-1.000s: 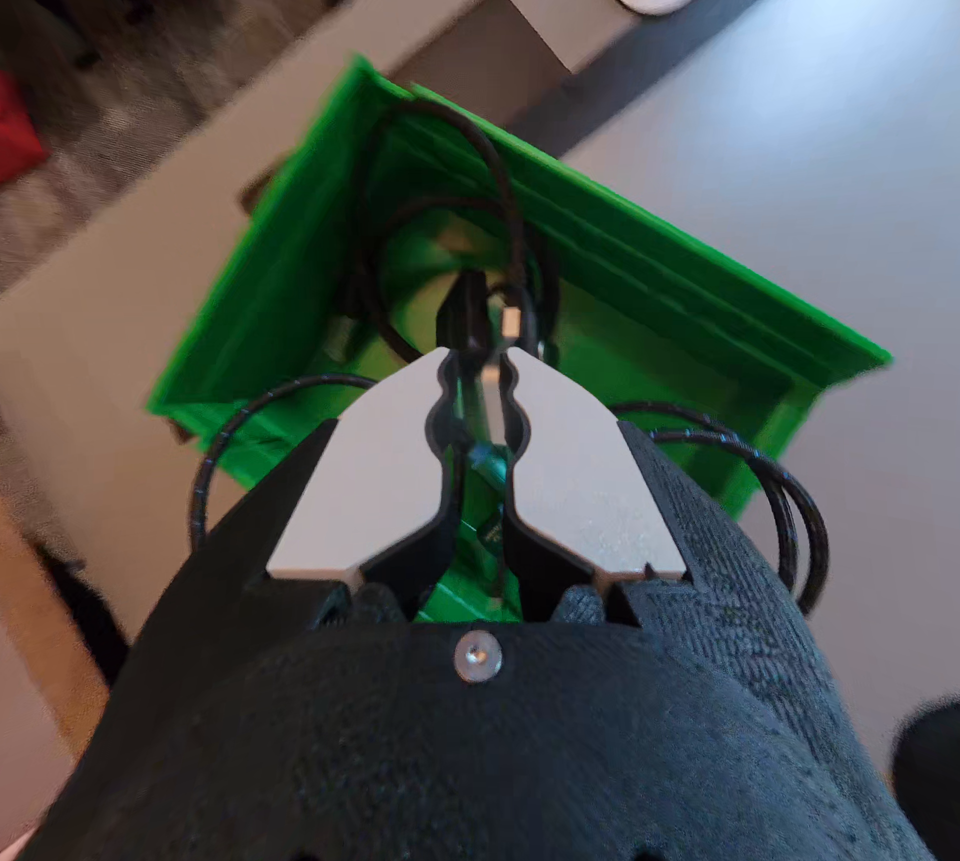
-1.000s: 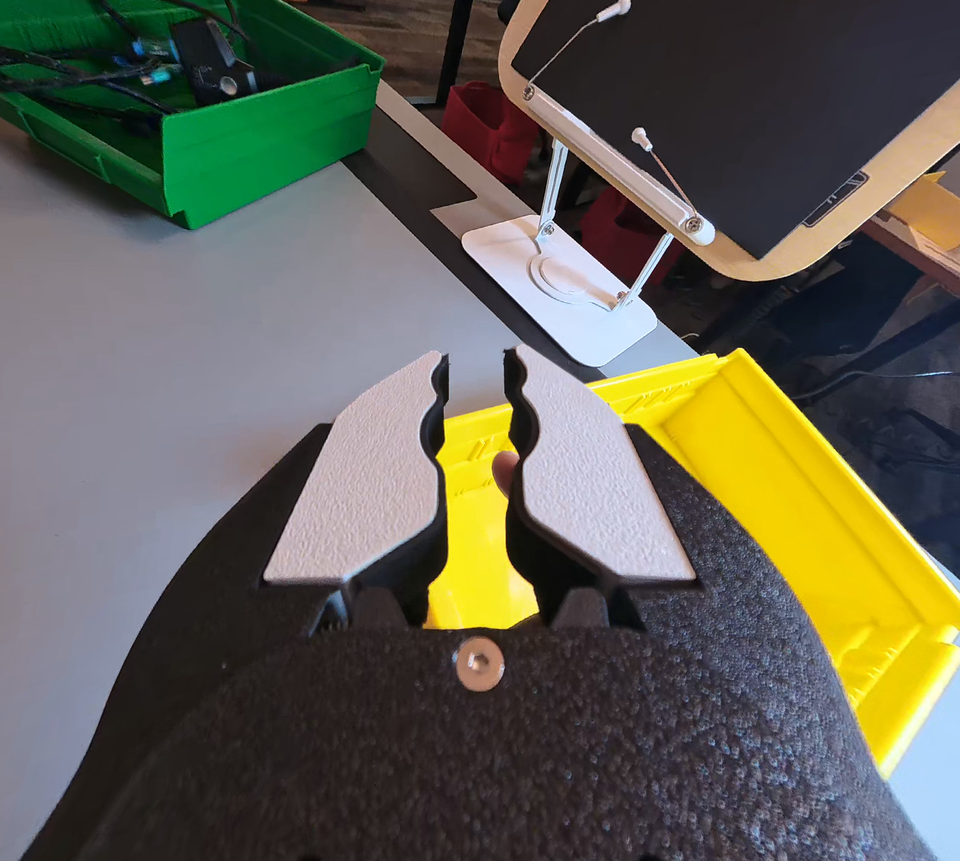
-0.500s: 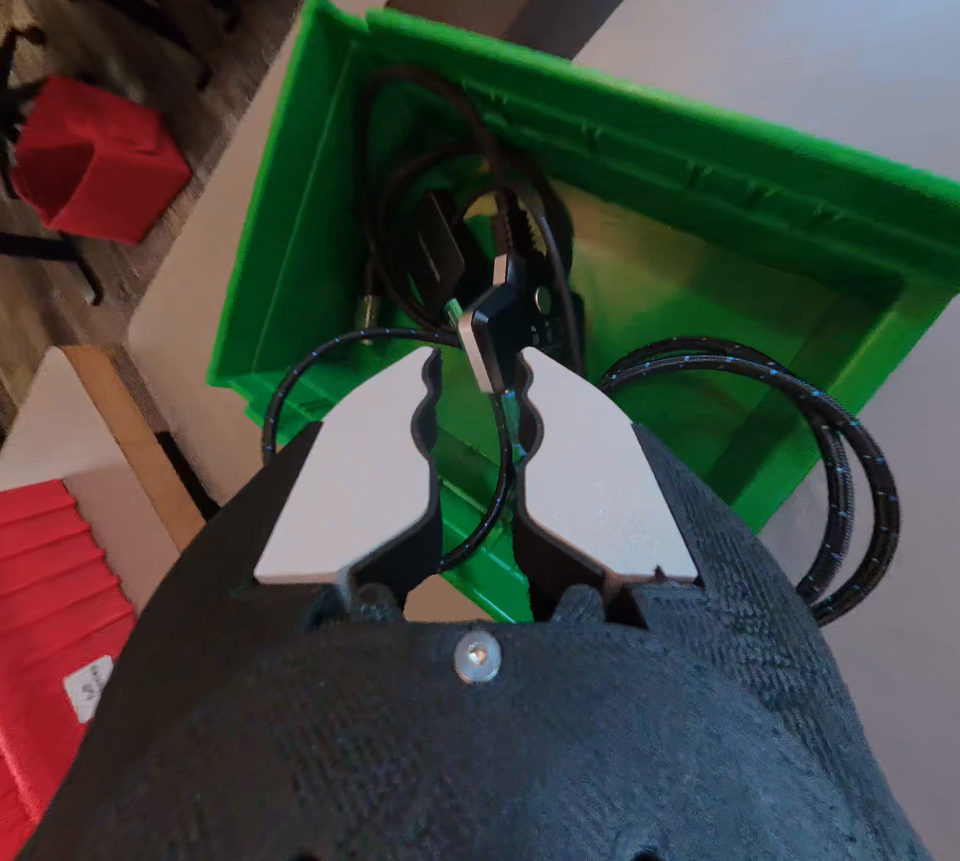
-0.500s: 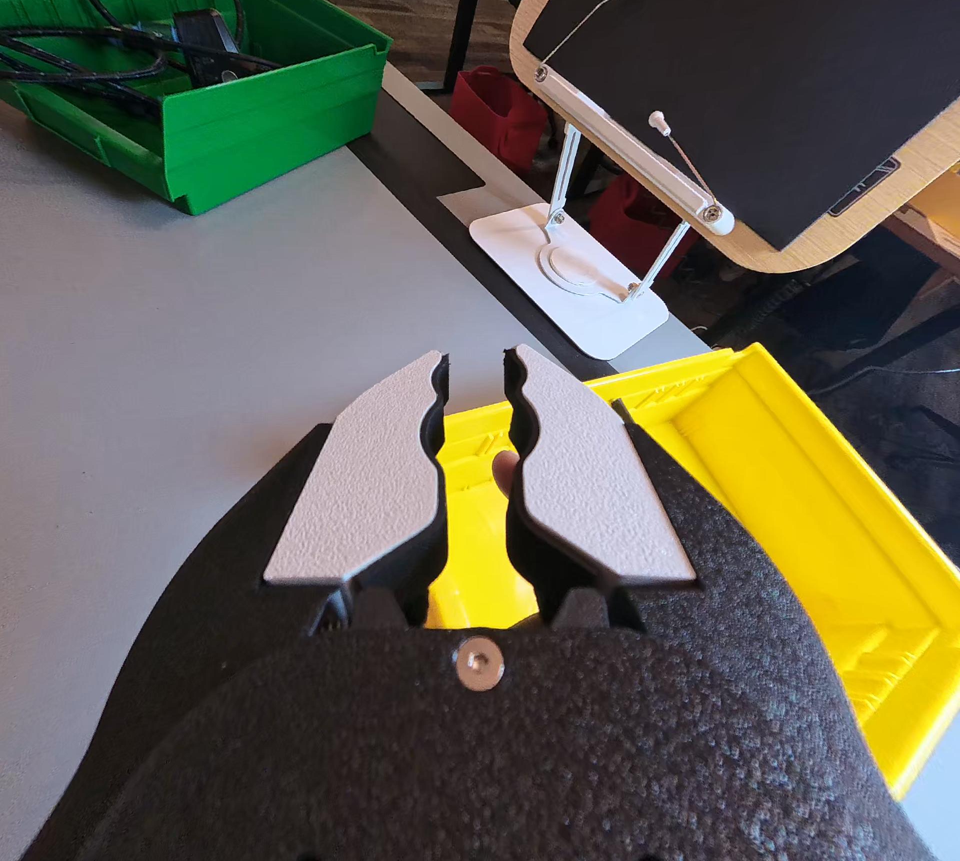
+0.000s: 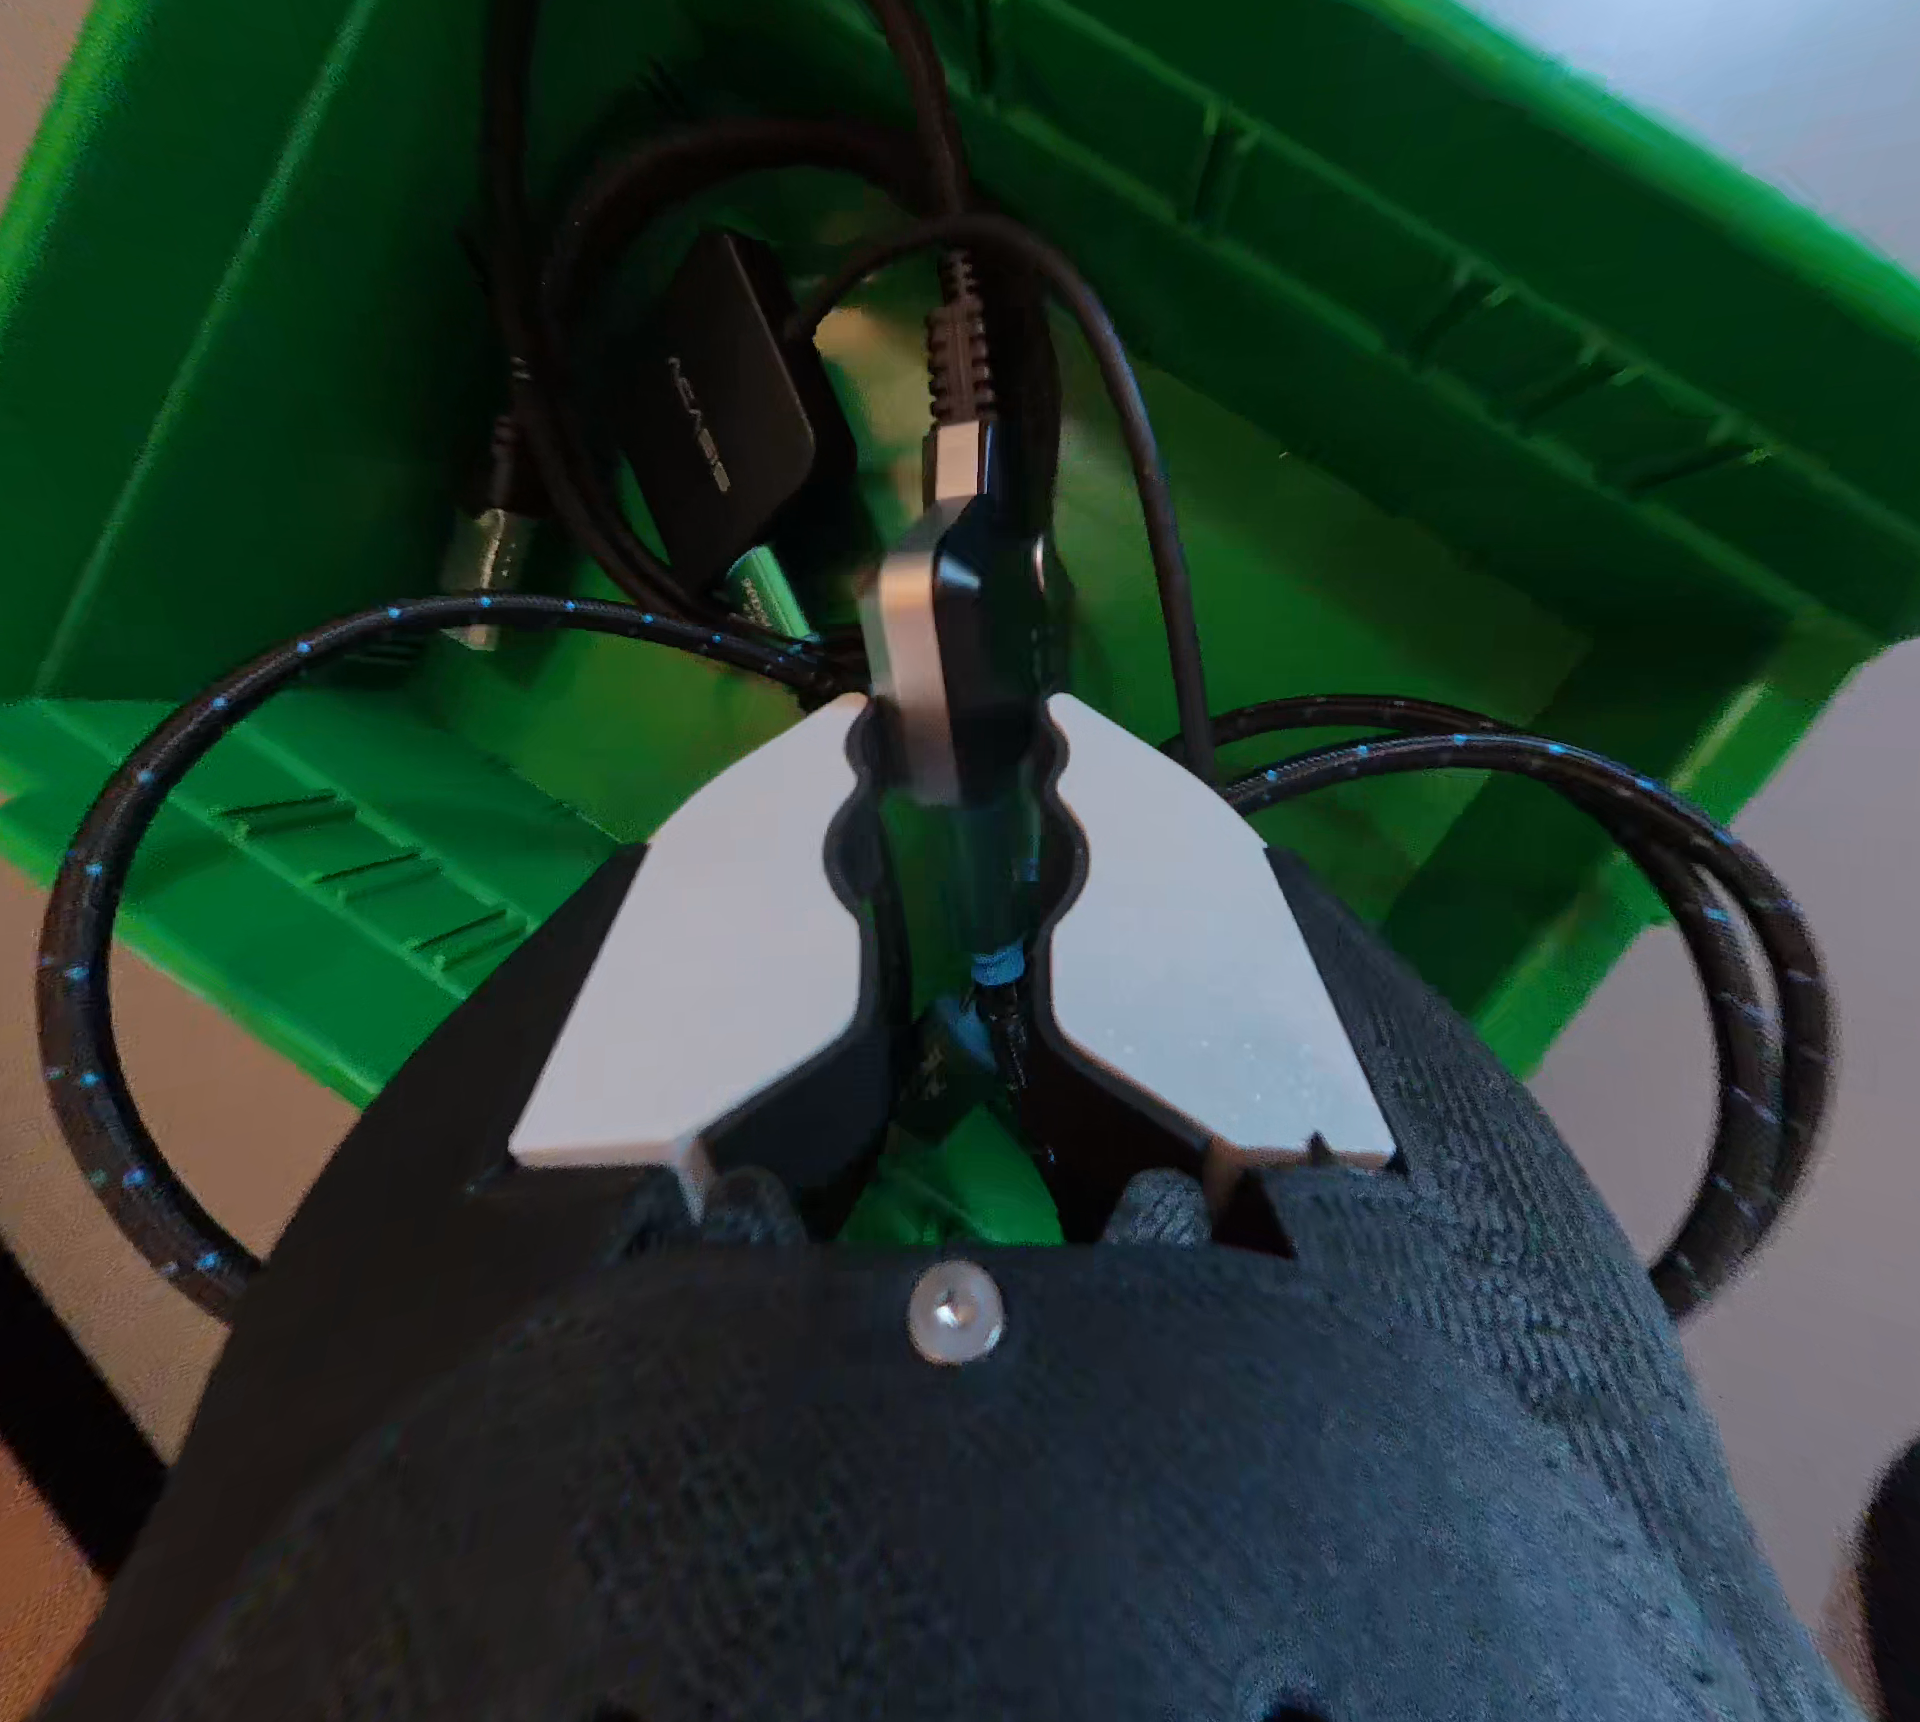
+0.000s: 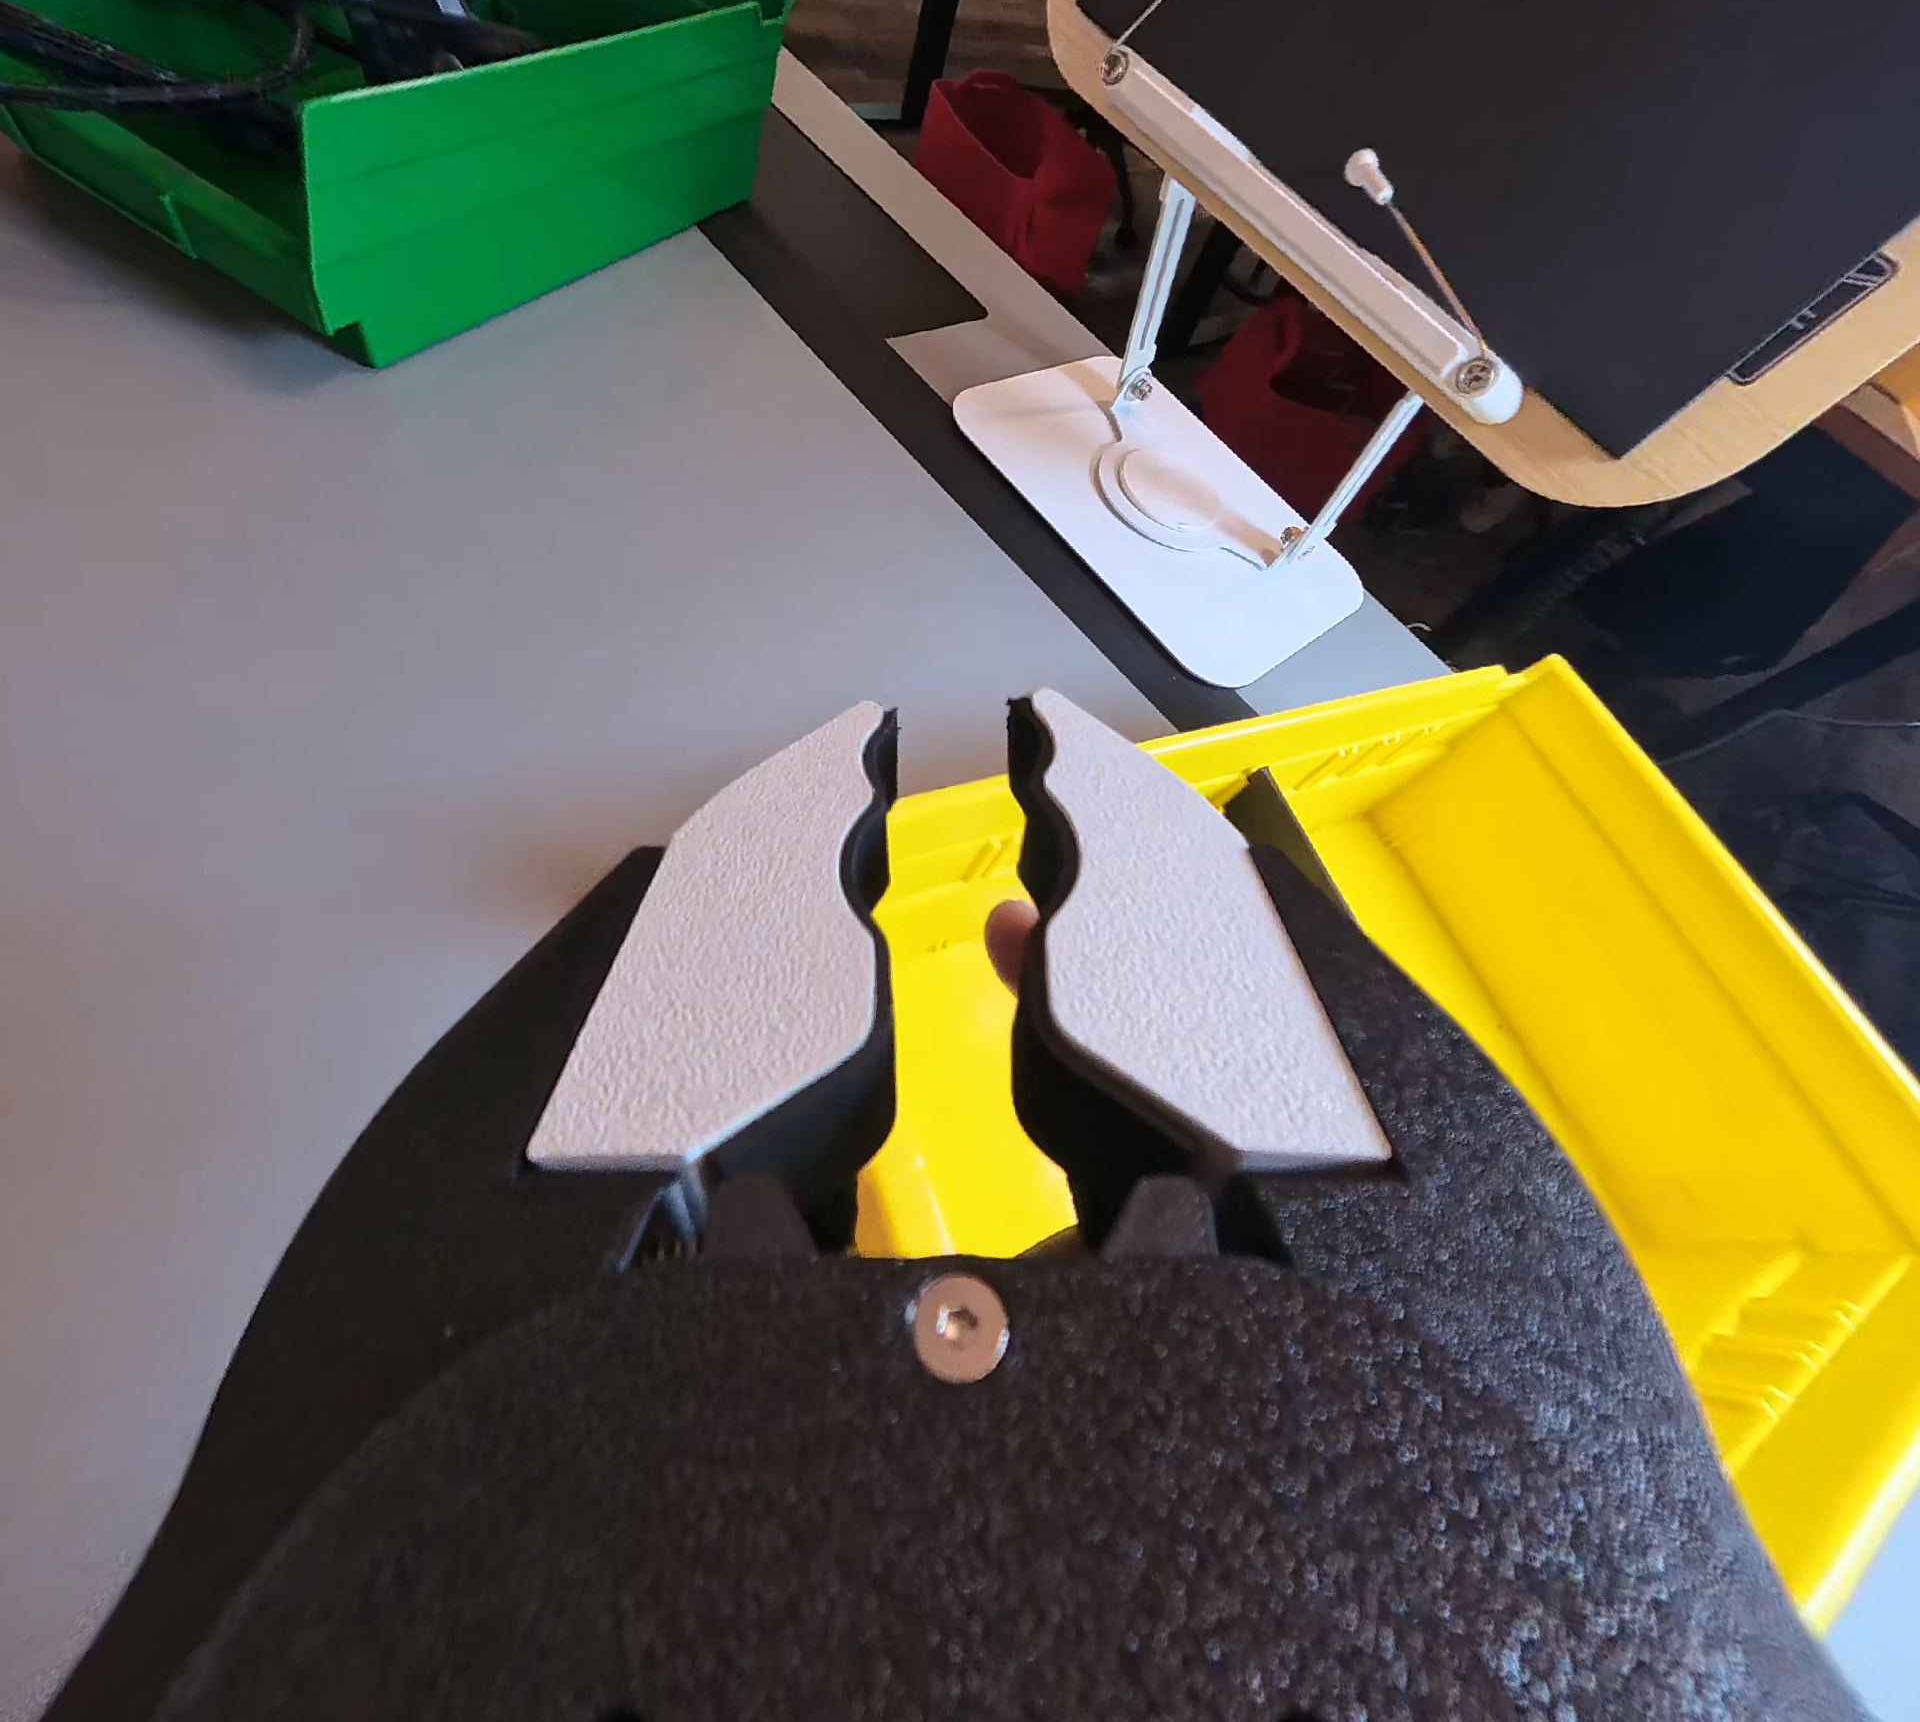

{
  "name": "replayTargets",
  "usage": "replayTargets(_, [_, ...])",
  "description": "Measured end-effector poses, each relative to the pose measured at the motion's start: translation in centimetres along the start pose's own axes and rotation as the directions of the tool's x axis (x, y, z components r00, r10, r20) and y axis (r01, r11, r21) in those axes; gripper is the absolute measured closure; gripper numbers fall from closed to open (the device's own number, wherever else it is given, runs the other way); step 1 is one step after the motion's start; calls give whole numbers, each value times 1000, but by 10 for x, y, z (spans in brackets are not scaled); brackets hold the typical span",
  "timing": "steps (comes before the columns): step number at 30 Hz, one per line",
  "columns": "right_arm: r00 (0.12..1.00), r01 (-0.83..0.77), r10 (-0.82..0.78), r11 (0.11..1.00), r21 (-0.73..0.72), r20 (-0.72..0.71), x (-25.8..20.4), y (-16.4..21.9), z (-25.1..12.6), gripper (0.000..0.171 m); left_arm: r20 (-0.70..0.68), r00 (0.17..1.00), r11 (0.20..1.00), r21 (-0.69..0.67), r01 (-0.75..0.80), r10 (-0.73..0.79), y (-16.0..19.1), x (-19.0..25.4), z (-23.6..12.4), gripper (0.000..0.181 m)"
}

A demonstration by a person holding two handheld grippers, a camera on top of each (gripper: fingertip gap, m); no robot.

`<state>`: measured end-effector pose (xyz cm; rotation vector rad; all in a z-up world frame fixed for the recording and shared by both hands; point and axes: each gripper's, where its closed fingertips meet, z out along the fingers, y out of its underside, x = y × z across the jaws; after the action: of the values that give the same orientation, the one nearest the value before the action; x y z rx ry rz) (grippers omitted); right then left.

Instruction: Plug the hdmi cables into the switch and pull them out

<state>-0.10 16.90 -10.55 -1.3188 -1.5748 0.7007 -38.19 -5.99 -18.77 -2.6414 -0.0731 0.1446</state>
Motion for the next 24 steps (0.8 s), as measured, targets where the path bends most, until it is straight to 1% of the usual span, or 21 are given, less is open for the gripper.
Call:
replayTargets(1, [1000,10,-10,1000,-6,-3,0,1,0,151,-6,1000,1000,7,9,-9,-1,0,-7,157])
replayTargets(4, [1000,-3,3,1000,0,0,3,2,0,151,40,997,998,-22,-59,60,-5,-1,-43,159])
replayTargets(8, [998,-53,52,998,15,25,2,1,4,151,163,968,981,-32,-190,192,-28,0,-103,161])
replayTargets(13, [1000,0,0,1000,5,16,-5,-3,1,151,293,913,959,-70,-275,283,-58,-2,-163,159])
replayTargets(16, [1000,11,-11,1000,12,14,-5,-5,-3,151,348,876,943,-124,-309,333,-69,-5,-191,158])
replayTargets(20, [1000,-14,14,1000,17,18,-1,-3,-3,151,396,829,918,-201,-342,395,-79,-6,-219,158])
replayTargets(24, [999,-22,22,1000,8,24,-1,1,-1,151,477,728,867,-346,-359,492,-82,-15,-247,157])
